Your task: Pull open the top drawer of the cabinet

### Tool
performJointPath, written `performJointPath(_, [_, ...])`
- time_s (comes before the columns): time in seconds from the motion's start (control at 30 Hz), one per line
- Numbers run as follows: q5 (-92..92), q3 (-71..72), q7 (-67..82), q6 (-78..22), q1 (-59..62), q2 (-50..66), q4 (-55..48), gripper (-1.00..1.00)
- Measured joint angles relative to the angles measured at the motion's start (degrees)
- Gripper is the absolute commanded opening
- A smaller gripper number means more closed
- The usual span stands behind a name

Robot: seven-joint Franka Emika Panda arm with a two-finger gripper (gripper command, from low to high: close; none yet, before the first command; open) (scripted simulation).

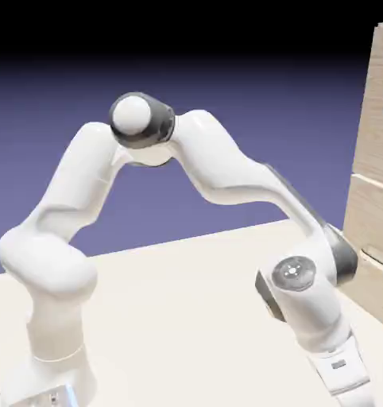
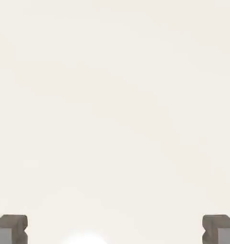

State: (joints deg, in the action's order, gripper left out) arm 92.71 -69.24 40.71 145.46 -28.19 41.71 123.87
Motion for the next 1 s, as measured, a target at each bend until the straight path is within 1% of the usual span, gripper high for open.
performJointPath(0.87, [64.79, -48.39, 58.12, -19.95, -19.22, 51.97, -25.95, 0.0])
performJointPath(1.0, [65.57, -48.7, 57.36, -16.55, -15.34, 51.42, -33.98, 0.0])
